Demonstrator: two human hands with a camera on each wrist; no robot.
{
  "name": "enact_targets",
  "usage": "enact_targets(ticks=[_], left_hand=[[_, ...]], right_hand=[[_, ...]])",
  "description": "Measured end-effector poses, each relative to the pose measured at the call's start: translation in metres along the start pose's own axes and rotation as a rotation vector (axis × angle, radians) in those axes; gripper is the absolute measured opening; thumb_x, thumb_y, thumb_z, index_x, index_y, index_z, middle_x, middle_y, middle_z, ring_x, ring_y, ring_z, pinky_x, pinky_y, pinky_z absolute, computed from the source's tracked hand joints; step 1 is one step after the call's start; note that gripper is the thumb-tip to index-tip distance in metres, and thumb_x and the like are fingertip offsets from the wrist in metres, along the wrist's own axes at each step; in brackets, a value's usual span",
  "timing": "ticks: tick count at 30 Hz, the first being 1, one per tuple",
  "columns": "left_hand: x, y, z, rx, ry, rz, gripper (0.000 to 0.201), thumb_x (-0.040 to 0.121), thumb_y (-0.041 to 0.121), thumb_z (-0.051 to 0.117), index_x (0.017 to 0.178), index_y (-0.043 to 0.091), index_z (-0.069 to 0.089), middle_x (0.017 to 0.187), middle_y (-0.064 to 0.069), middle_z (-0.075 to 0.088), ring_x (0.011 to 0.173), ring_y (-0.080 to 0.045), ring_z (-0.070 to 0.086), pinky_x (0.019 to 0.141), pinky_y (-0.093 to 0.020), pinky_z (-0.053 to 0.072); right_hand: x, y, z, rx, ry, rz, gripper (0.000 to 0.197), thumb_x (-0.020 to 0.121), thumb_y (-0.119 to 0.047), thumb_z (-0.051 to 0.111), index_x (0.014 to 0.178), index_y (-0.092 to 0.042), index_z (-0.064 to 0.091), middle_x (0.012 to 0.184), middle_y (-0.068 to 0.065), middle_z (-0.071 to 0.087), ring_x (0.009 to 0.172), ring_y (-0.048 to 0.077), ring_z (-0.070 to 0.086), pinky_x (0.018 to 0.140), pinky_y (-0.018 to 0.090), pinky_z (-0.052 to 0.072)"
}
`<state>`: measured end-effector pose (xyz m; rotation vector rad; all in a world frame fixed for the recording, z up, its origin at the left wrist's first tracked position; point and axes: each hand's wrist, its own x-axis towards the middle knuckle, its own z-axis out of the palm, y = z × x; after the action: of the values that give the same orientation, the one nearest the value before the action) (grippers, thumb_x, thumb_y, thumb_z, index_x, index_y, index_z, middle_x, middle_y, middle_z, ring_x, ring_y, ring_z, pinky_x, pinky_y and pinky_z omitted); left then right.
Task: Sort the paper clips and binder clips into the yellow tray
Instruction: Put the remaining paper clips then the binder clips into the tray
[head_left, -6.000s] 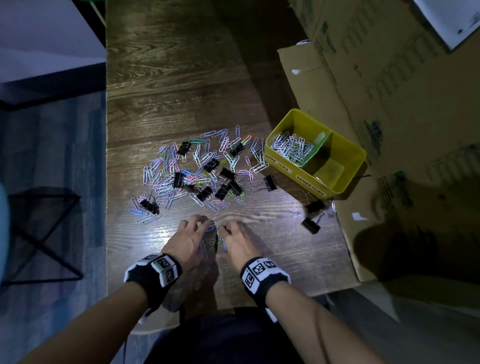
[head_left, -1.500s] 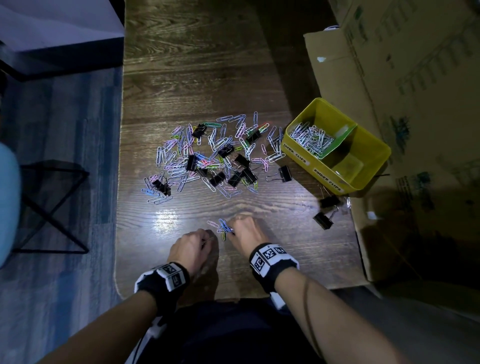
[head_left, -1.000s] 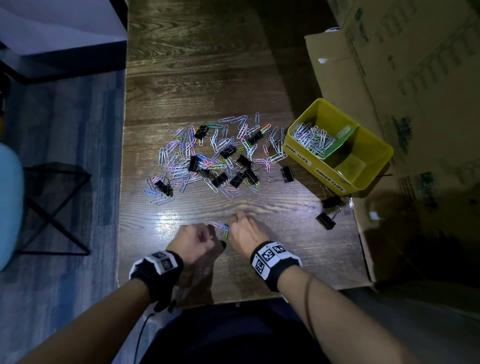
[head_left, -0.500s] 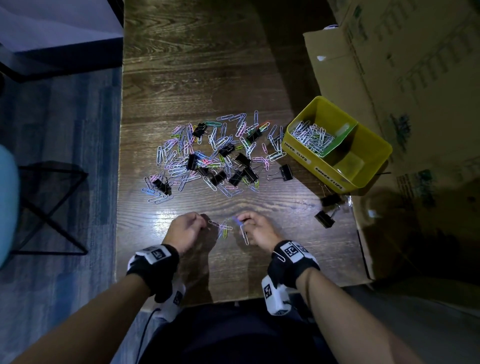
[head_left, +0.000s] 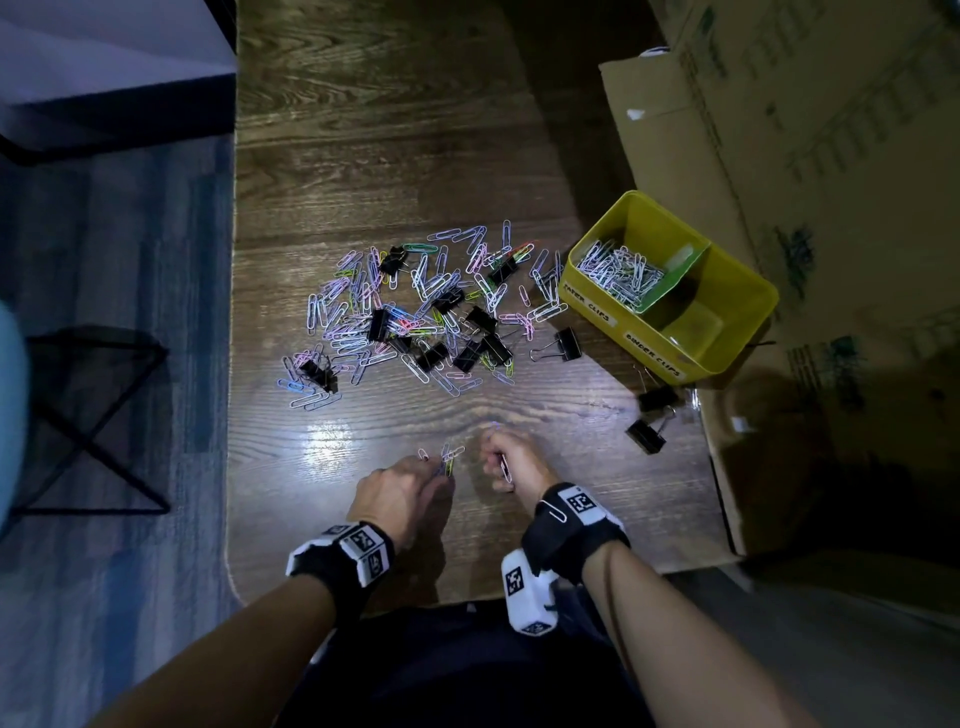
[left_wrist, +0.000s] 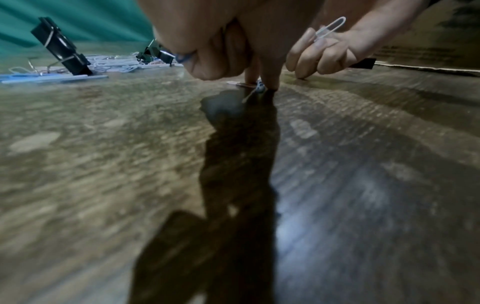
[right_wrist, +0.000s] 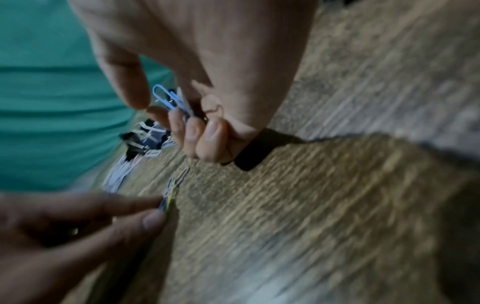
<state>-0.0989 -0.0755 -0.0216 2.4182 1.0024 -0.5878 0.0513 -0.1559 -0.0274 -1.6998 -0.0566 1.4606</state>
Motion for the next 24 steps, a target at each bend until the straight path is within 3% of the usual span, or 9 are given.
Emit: enact_targets(ticks=[2, 4, 6, 8, 10, 13, 18, 24], left_hand=[[0.001, -0.002, 0.004, -0.028, -0.003, -0.015, 0.034, 0.095, 0.044, 0.038, 0.123, 0.032, 0.053, 0.117, -0.002, 0.061, 0.101, -0.03, 0.061, 0.082, -0.036, 0.046], [0.002, -0.004, 0.004, -0.025, -0.003, -0.013, 0.034, 0.096, 0.041, 0.038, 0.125, 0.033, 0.053, 0.119, -0.003, 0.061, 0.102, -0.03, 0.061, 0.082, -0.036, 0.046], [0.001, -0.006, 0.002, -0.002, 0.002, 0.005, 0.035, 0.096, 0.043, 0.037, 0.127, 0.036, 0.05, 0.118, -0.001, 0.061, 0.102, -0.028, 0.061, 0.081, -0.034, 0.046], [0.0, -0.011, -0.002, -0.028, 0.02, -0.014, 0.038, 0.093, 0.048, 0.041, 0.129, 0.037, 0.046, 0.117, -0.001, 0.061, 0.101, -0.028, 0.061, 0.08, -0.035, 0.046], [0.001, -0.019, -0.005, -0.096, 0.048, -0.106, 0.048, 0.087, 0.053, 0.049, 0.131, 0.034, 0.045, 0.121, -0.003, 0.06, 0.103, -0.03, 0.06, 0.083, -0.036, 0.047], [0.003, -0.02, -0.004, -0.075, 0.041, -0.149, 0.049, 0.085, 0.057, 0.049, 0.128, 0.032, 0.048, 0.121, -0.002, 0.06, 0.105, -0.03, 0.059, 0.083, -0.035, 0.046], [0.003, -0.004, 0.001, -0.031, 0.07, -0.077, 0.033, 0.093, 0.048, 0.04, 0.116, 0.032, 0.057, 0.106, -0.003, 0.064, 0.094, -0.03, 0.063, 0.073, -0.035, 0.048], [0.008, -0.002, 0.002, -0.049, 0.072, -0.051, 0.028, 0.095, 0.042, 0.04, 0.107, 0.028, 0.061, 0.106, 0.0, 0.064, 0.092, -0.032, 0.063, 0.073, -0.036, 0.048]], right_hand=[[0.0, 0.0, 0.001, -0.422, 0.016, -0.183, 0.033, 0.083, -0.024, 0.062, 0.06, -0.021, 0.039, 0.055, -0.007, 0.038, 0.052, 0.011, 0.036, 0.045, 0.016, 0.026], [0.002, 0.002, 0.006, -0.799, 0.063, -0.335, 0.035, 0.081, -0.035, 0.069, 0.062, -0.022, 0.044, 0.057, -0.009, 0.046, 0.059, 0.014, 0.045, 0.056, 0.02, 0.035], [0.005, 0.004, 0.011, -0.995, 0.072, -0.42, 0.025, 0.08, -0.04, 0.07, 0.082, -0.018, 0.059, 0.078, -0.001, 0.064, 0.077, 0.021, 0.059, 0.072, 0.028, 0.048], [0.01, 0.008, 0.014, -1.142, 0.046, -0.452, 0.041, 0.08, -0.041, 0.07, 0.11, -0.015, 0.06, 0.106, 0.008, 0.065, 0.099, 0.026, 0.06, 0.085, 0.036, 0.05], [0.014, 0.012, 0.015, -1.197, 0.044, -0.482, 0.048, 0.081, -0.04, 0.069, 0.121, -0.017, 0.057, 0.116, 0.009, 0.061, 0.107, 0.029, 0.058, 0.089, 0.039, 0.049], [0.015, 0.013, 0.017, -1.198, 0.04, -0.527, 0.047, 0.082, -0.037, 0.069, 0.123, -0.018, 0.056, 0.114, 0.01, 0.062, 0.105, 0.03, 0.059, 0.086, 0.04, 0.051], [0.014, 0.009, 0.017, -1.283, 0.004, -0.618, 0.028, 0.087, -0.026, 0.063, 0.113, -0.014, 0.062, 0.103, 0.014, 0.064, 0.095, 0.032, 0.062, 0.077, 0.038, 0.052], [0.015, -0.002, 0.016, -1.31, -0.05, -0.582, 0.02, 0.087, -0.026, 0.058, 0.102, -0.016, 0.065, 0.103, 0.009, 0.062, 0.097, 0.031, 0.061, 0.076, 0.034, 0.047]])
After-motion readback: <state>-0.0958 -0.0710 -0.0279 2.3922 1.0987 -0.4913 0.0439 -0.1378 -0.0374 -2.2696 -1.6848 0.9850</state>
